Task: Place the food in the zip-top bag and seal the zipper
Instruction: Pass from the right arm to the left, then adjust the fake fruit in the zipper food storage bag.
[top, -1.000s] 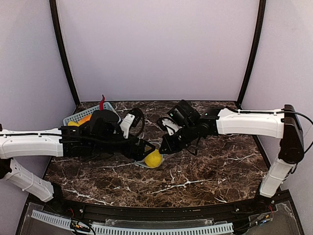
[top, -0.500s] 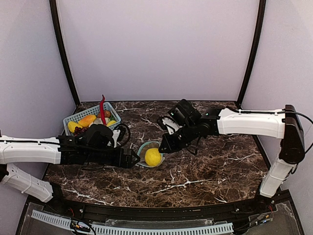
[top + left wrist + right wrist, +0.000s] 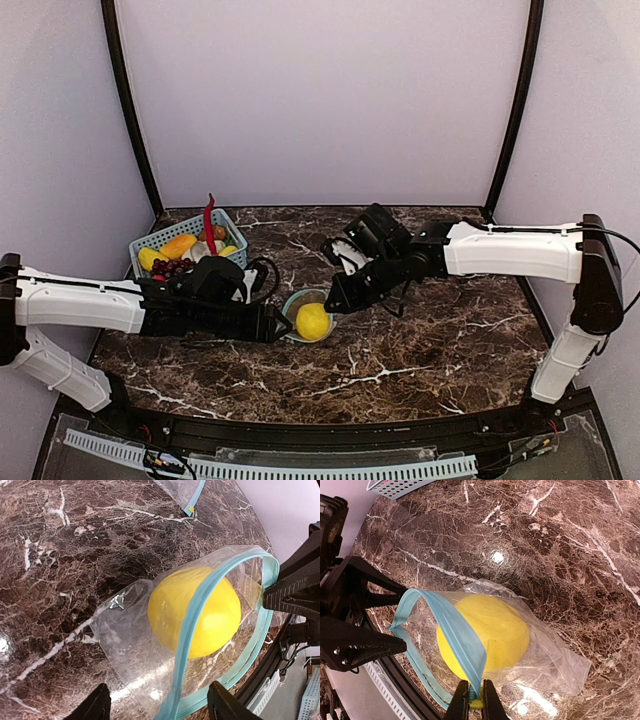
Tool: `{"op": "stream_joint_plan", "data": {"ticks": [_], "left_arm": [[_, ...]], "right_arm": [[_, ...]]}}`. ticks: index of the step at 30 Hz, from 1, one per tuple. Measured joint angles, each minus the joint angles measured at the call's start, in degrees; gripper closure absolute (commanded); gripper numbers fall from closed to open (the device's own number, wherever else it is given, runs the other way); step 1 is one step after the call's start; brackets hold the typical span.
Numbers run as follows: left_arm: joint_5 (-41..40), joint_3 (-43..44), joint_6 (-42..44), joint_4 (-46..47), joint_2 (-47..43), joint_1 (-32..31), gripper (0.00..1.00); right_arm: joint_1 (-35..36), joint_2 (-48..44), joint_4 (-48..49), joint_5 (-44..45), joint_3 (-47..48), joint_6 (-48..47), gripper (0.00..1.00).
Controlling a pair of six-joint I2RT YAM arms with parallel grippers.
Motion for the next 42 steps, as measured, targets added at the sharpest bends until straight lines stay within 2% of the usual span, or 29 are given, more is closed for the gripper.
{"op": "stream_joint_plan", "data": {"ticks": [3, 6, 8, 11, 15, 20, 23, 42], "left_arm": [[0.81, 0.00, -0.59, 0.98, 0.92, 0.00, 0.62], [1.57, 0.00, -0.35, 1.62, 1.33, 0.00, 0.74], [2.16, 0.00, -0.33, 2.03, 1.42, 0.00, 0.88], [3.10, 0.00, -0.31, 2.69, 1.51, 0.00, 0.98], [3.76, 0.02, 0.00, 3.67, 1.55, 0.00, 0.99], [4.74, 0.04, 0.00, 4.52, 2.01, 0.00, 0.99], [5.14, 0.11, 0.00, 4.81, 2.43, 0.00, 0.99], [6.45, 0.15, -0.07, 6.34, 2.67, 0.00, 0.99]], "right_arm": [[0.00, 0.00, 0.09, 0.52, -0.26, 0.00, 1.00], [0.00, -0.02, 0.09, 1.33, -0.59, 0.02, 1.00], [0.00, -0.15, 0.02, 1.90, -0.76, 0.04, 0.94], [0.00, -0.46, -0.04, 2.84, -0.81, -0.02, 0.75], [0.00, -0.55, -0.17, 4.33, -0.81, 0.44, 0.40], [0.66, -0.55, -0.46, 6.73, -0.81, 0.02, 0.14], [1.64, -0.42, -0.42, 8.52, -0.66, -0.44, 0.02], [4.57, 10.01, 1.07, 13.03, 3.87, -1.53, 0.01]]}}
